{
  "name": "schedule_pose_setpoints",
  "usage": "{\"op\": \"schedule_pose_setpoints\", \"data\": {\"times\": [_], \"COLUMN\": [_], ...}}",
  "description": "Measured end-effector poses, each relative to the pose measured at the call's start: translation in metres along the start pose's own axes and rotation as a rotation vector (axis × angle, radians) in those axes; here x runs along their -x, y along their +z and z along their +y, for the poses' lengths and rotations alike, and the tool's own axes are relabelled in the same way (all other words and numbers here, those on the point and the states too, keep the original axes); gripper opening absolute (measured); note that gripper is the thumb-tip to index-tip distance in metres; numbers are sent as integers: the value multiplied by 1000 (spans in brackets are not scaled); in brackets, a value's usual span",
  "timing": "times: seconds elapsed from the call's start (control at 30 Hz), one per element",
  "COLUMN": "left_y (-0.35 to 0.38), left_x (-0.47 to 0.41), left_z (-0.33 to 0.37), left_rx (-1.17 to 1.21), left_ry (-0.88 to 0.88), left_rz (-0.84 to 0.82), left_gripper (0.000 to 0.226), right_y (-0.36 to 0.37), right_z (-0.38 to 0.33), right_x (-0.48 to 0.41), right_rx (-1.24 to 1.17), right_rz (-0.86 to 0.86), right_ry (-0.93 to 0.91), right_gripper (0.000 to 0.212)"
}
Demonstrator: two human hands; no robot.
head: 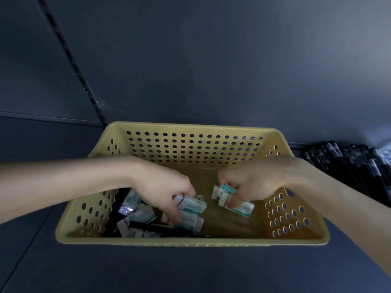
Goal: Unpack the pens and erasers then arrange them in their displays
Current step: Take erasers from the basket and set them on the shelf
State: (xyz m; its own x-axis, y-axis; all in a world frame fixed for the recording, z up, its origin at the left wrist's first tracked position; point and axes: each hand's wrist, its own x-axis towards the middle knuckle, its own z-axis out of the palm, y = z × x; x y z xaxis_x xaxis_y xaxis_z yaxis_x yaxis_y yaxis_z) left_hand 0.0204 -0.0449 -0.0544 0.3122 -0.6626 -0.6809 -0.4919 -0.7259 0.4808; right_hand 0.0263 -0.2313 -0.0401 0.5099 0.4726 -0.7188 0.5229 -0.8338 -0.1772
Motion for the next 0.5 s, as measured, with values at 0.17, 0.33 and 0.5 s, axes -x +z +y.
{"op": "schedule_pose_setpoints", "data": {"times": [0.17,0.33,0.5], "left_y": [2,-11,-30], "left_x": [1,17,35], "left_z": [4,-1,-6], "left_rx": [2,84,330], "left_ry": [0,5,64], "left_rz": [13,156,503], "left_gripper": [18,17,23], "right_y": [-3,-6,4], "right_z": [-7,-4,5], "right_x": [10,35,66], "right_rx": [-87,-280,-780], "right_rz": [48,277,640], "right_ry": [-5,0,-59], "right_gripper": [36,32,26]}}
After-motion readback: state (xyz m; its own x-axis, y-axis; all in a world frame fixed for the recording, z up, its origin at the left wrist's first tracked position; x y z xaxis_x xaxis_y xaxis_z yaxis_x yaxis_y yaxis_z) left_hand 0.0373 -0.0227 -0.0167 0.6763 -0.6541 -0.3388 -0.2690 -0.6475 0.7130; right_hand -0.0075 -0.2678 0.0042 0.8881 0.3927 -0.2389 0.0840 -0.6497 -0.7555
